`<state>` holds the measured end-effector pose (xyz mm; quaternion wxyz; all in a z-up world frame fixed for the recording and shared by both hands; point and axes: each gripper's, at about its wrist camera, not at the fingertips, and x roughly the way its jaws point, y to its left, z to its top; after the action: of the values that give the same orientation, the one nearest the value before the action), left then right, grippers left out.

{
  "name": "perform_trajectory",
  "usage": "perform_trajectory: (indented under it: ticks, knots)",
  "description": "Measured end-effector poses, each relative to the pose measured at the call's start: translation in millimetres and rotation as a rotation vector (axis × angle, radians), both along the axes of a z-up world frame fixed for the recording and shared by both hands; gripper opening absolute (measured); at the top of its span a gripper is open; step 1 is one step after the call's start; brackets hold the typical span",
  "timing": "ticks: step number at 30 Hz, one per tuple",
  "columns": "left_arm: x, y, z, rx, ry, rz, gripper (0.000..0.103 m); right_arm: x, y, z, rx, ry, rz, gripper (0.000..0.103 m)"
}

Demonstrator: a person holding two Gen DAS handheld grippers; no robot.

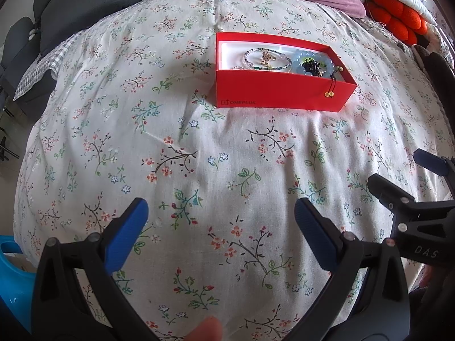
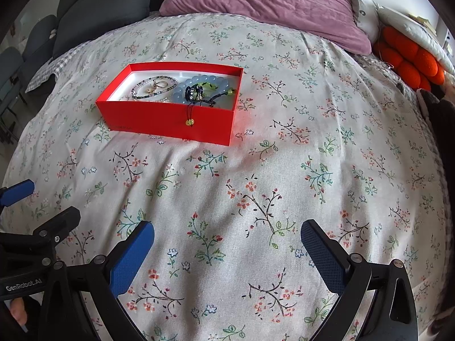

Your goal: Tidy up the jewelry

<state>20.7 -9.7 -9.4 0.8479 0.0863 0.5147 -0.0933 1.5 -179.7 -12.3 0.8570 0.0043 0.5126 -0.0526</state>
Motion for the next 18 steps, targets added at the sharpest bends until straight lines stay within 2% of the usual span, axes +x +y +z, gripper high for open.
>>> perform_trajectory:
  ticks: [18]
  knots:
    - [-0.2, -0.2, 0.3, -0.007, 0.006, -0.002, 0.102, 1.4, -1.0, -4.6, 0.001, 0.006, -0.008, 0.103]
